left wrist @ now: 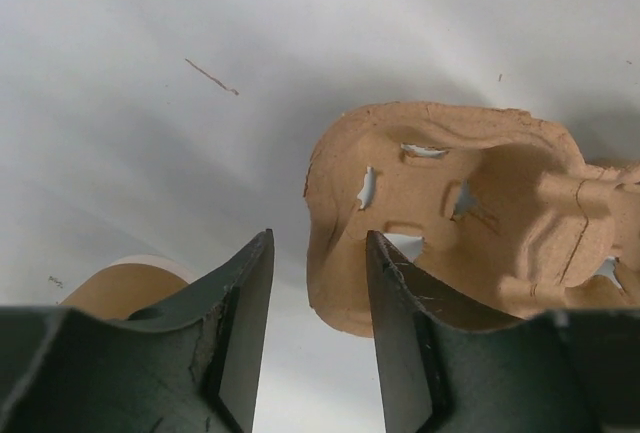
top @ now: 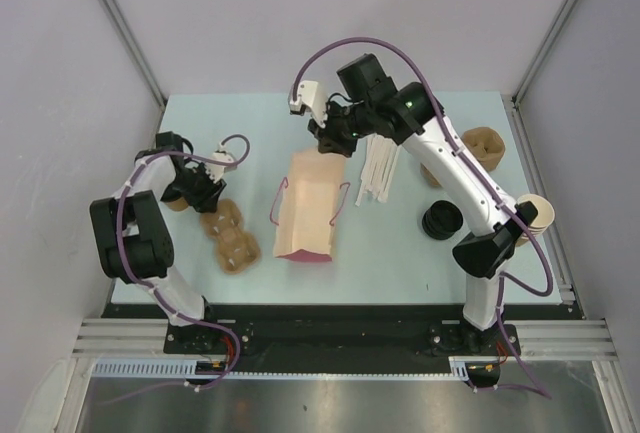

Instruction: Pack the takeout coffee

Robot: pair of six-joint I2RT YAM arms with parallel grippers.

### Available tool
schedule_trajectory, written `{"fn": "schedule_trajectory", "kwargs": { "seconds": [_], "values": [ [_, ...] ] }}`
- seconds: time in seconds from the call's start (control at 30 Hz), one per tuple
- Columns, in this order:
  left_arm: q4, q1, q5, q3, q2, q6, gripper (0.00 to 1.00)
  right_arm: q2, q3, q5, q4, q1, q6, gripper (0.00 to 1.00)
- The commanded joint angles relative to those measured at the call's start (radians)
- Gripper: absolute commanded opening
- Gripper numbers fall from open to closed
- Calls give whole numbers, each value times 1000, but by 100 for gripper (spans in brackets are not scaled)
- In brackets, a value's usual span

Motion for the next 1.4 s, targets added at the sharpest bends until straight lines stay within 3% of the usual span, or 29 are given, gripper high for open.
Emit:
{"fn": "schedule_trajectory", "kwargs": {
  "seconds": [0.0,0.6,0.67,0.8,0.9,1.07,1.17,1.37],
  "values": [
    [14,-7,20,-7,12,42,45,-84,-16,-22,-18,7,16,0],
    [-53,-7,102,6,-15,35,7,-187,-86,-66,-73,8,32,0],
    [-52,-8,99,4,-17,33,8,-196,-88,-72,-85,8,35,0],
    [-41,-8,86,12,8,7,26,-224,-85,-85,-116,8,42,0],
    [-39,-10,91,21,20,-14,33,-233,-96,-88,-125,8,47,0],
    [-41,-13,99,18,28,-24,35,-236,-137,-92,-122,7,44,0],
    [-32,-11,109,6,15,-25,29,-212,-139,-86,-110,2,48,0],
    [-76,-19,125,18,9,-22,6,-172,-155,-66,-95,-15,50,0]
  ]
}}
